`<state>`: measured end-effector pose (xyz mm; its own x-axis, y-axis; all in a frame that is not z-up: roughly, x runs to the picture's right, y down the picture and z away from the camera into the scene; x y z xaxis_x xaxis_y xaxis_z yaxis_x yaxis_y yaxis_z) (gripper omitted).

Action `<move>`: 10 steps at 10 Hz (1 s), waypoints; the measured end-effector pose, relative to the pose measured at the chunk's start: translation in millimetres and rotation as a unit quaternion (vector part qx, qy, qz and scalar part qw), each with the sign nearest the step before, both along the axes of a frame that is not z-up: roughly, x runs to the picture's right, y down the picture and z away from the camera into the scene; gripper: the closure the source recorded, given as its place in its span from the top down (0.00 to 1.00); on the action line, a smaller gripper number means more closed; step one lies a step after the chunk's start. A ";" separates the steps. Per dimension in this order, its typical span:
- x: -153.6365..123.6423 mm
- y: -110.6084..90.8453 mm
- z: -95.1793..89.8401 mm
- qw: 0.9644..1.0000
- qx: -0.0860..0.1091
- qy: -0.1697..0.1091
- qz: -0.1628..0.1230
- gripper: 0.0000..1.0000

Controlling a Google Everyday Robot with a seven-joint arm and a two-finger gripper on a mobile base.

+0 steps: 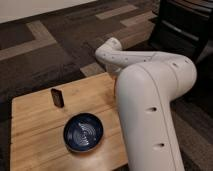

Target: Place the pepper on the white sponge

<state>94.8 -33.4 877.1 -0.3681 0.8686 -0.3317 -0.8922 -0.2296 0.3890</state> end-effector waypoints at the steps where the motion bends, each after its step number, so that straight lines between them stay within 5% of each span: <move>1: 7.1 4.8 -4.9 1.000 0.001 0.005 0.000 0.00; 10: 37.5 18.4 18.2 1.000 -0.015 -0.016 0.004 0.00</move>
<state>132.3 -15.0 895.3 -0.3639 0.8548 -0.3699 -0.9024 -0.2251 0.3675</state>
